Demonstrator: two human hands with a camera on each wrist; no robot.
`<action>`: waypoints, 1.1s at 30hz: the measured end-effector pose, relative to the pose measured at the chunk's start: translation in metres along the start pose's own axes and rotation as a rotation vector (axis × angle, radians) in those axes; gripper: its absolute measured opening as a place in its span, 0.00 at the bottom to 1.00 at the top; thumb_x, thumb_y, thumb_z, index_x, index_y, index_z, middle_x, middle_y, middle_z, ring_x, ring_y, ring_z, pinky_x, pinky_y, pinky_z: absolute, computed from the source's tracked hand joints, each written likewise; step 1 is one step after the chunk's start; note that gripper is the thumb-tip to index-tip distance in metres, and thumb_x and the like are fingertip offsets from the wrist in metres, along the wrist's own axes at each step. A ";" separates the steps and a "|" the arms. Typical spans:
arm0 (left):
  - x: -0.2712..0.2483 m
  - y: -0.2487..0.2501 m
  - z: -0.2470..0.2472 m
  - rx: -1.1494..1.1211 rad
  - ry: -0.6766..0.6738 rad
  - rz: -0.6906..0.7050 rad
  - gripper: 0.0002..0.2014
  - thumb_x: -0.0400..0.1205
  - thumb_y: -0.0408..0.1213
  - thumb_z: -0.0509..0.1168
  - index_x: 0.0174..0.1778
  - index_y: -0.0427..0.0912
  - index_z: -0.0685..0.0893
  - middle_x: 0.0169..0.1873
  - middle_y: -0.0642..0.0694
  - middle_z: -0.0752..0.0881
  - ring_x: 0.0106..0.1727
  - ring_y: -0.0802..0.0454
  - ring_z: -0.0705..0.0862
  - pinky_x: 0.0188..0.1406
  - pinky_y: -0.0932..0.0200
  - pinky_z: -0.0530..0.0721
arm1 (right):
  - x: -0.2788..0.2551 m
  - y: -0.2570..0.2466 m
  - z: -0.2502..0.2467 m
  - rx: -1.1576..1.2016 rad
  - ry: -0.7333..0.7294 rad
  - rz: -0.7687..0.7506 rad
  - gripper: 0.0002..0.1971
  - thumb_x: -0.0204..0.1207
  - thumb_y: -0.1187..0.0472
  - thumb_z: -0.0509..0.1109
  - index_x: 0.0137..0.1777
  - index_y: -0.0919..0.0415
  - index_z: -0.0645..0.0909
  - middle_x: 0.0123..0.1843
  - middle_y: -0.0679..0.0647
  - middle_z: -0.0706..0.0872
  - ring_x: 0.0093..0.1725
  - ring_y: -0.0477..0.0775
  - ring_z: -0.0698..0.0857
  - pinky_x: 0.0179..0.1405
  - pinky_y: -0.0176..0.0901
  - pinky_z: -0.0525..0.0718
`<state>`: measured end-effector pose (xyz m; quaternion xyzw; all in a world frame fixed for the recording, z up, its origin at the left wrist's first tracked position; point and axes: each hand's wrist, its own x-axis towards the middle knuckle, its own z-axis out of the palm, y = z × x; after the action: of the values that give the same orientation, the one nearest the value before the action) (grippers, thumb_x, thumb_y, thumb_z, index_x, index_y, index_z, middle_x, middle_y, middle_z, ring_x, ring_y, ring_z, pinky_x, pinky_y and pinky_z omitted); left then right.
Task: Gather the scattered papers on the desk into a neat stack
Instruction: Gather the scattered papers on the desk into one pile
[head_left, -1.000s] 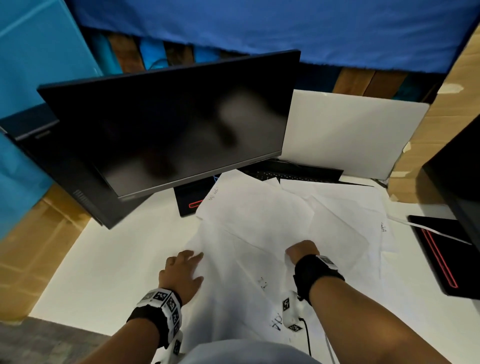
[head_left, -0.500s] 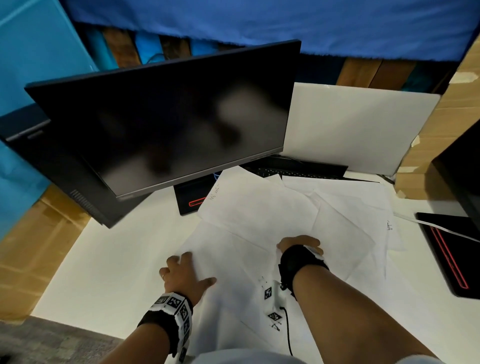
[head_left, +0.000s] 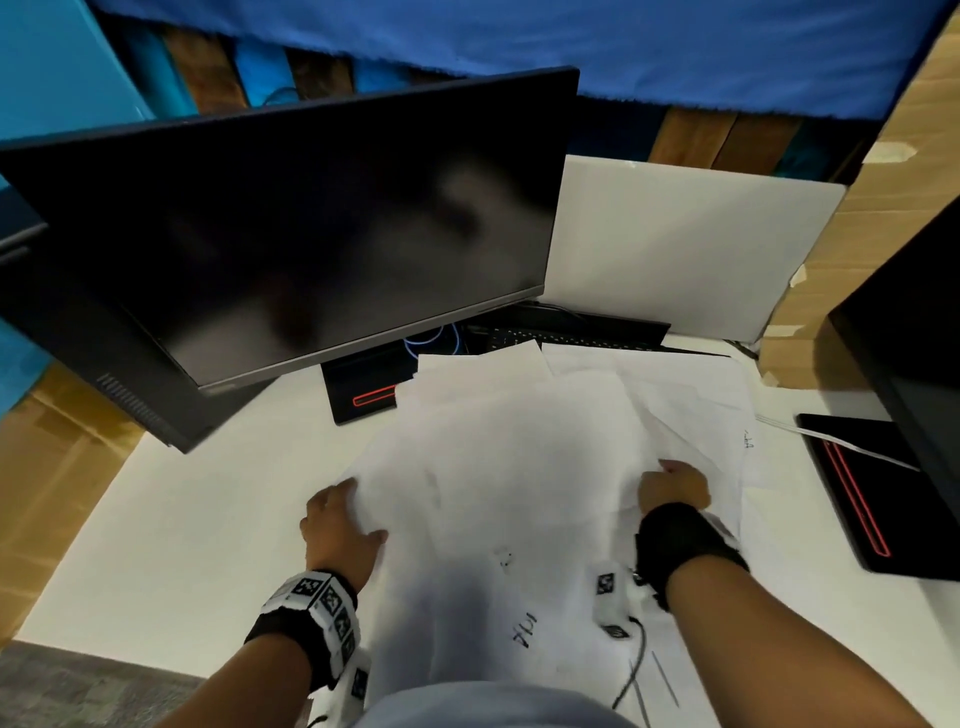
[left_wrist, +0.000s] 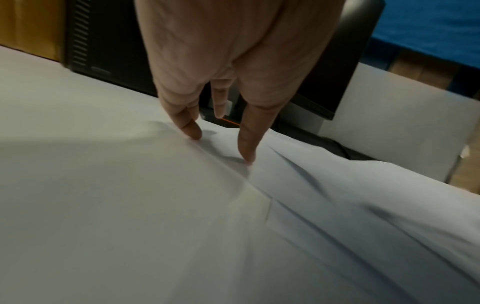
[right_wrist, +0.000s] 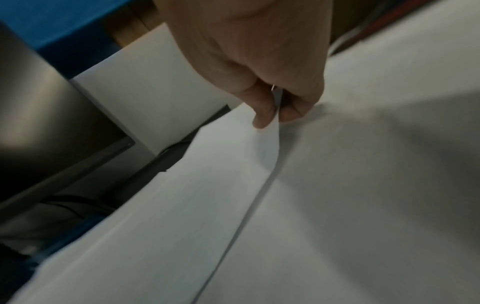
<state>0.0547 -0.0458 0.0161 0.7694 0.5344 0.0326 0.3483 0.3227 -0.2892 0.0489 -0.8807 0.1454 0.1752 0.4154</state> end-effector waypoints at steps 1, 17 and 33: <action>0.001 -0.001 -0.001 -0.004 0.030 -0.011 0.38 0.69 0.38 0.76 0.75 0.46 0.69 0.74 0.37 0.69 0.72 0.33 0.68 0.75 0.42 0.66 | 0.005 -0.001 -0.011 -0.008 0.078 -0.043 0.17 0.76 0.72 0.64 0.64 0.72 0.80 0.65 0.70 0.83 0.65 0.68 0.81 0.59 0.44 0.78; 0.013 0.033 0.012 0.249 -0.171 -0.052 0.38 0.74 0.56 0.66 0.78 0.52 0.62 0.78 0.39 0.62 0.76 0.33 0.63 0.74 0.46 0.64 | 0.001 0.048 0.003 -0.255 0.105 0.345 0.45 0.65 0.42 0.76 0.71 0.73 0.63 0.72 0.68 0.72 0.72 0.66 0.71 0.76 0.59 0.67; 0.024 0.051 0.032 -0.463 -0.135 -0.282 0.12 0.66 0.41 0.70 0.38 0.36 0.87 0.35 0.33 0.89 0.40 0.32 0.86 0.50 0.45 0.83 | 0.006 0.033 0.008 0.169 0.127 0.082 0.24 0.74 0.73 0.66 0.71 0.73 0.70 0.69 0.69 0.78 0.67 0.69 0.79 0.68 0.53 0.75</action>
<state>0.1194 -0.0514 0.0134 0.5878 0.5901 0.0536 0.5509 0.3137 -0.3034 0.0192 -0.8452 0.2217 0.1230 0.4705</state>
